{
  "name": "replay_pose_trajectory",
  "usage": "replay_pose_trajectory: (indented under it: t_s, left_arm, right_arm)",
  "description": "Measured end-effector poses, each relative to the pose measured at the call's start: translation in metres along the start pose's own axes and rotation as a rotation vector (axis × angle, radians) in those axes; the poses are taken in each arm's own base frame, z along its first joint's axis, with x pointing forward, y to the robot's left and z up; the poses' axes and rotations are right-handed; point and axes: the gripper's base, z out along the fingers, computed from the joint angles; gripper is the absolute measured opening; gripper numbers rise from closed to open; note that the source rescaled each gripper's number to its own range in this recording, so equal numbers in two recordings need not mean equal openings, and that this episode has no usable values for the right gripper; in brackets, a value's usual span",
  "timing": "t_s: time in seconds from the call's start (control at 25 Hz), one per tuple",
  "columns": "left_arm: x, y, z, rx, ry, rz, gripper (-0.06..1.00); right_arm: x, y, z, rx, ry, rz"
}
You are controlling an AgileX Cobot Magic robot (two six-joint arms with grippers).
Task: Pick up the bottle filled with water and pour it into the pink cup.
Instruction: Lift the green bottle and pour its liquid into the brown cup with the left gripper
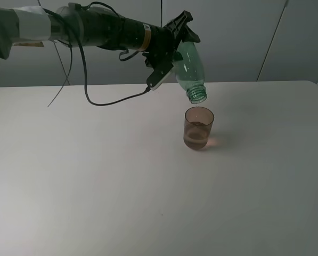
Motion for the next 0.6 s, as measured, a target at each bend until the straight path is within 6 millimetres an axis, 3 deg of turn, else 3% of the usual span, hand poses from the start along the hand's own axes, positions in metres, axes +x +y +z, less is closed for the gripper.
replay_pose_trajectory:
  t_s: [0.32,0.6]
  left_arm:
    - [-0.002,-0.004,0.000,0.009,-0.006,-0.300,0.01]
    - [0.004,-0.014,-0.004,0.028,0.011,-0.727,0.01]
  right_arm:
    - [0.000,0.000,0.000,0.000,0.000,0.000]
    - [0.000,0.000,0.000,0.000,0.000,0.000]
